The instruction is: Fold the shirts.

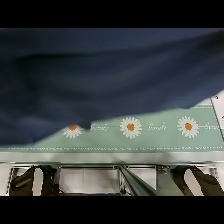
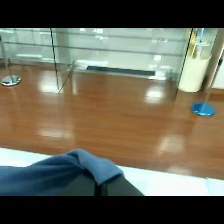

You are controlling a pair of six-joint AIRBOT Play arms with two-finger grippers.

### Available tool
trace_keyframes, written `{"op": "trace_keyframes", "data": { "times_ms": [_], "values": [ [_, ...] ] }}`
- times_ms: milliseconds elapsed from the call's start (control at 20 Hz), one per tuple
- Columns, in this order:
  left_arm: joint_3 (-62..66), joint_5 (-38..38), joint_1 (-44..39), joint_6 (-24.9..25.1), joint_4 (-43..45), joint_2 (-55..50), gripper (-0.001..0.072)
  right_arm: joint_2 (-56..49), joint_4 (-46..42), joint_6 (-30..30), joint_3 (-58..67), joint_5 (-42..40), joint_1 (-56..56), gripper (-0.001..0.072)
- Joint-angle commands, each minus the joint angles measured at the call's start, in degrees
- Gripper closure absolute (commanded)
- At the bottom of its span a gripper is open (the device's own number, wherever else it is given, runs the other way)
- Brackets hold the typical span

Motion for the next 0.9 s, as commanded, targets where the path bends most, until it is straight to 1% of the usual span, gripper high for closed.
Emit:
{"op": "trace_keyframes", "data": {
  "times_ms": [0, 100, 150, 250, 300, 400, 500, 600, 650, 750, 850],
  "values": [
    [0.2, -4.2, -1.0, -8.2, 15.3, 5.1, 0.0684, 5.2, -15.5, 4.7, 0.2, 5.8, 6.9, 0.0682],
    [-1.7, -6.5, -0.9, -8.8, 15.4, 3.3, 0.0684, 5.0, -21.8, 6.8, -0.3, 10.1, 8.8, 0.0683],
    [-3.3, -7.9, -0.9, -10.4, 15.0, 1.7, 0.0684, 4.8, -22.2, 7.1, -2.1, 10.5, 8.9, 0.0682],
    [-7.7, -12.8, -0.9, -11.0, 11.3, -2.8, 0.0684, 4.8, -20.6, 7.8, -8.2, 10.2, 8.8, 0.0683],
    [-10.6, -14.4, -0.9, -9.8, 7.1, -5.4, 0.0684, 4.8, -19.0, 8.1, -12.8, 8.9, 8.8, 0.0682],
    [-16.6, -14.4, -0.9, -5.1, -2.4, -10.7, 0.0684, 4.5, -15.2, 8.0, -22.8, 4.1, 8.8, 0.0682],
    [-21.9, -12.7, -1.1, -0.6, -9.7, -17.7, 0.0684, 2.1, -12.4, 6.9, -33.2, -3.0, 8.8, 0.0683],
    [-24.9, -9.6, -3.3, 3.0, -12.5, -26.5, 0.0684, -3.6, -9.9, 4.8, -41.6, -11.5, 8.8, 0.0682],
    [-25.0, -8.1, -5.1, 3.8, -12.4, -31.5, 0.0685, -7.8, -8.6, 3.6, -43.8, -15.0, 8.8, 0.0683],
    [-24.4, -2.8, -9.4, 6.1, -12.5, -42.2, 0.0685, -18.8, -4.5, 0.8, -44.7, -20.5, 8.8, 0.0683],
    [-23.1, 6.8, -13.2, 7.3, -12.5, -52.2, 0.0685, -30.3, 1.8, -3.2, -43.6, -26.4, 8.8, 0.0683]
  ]
}}
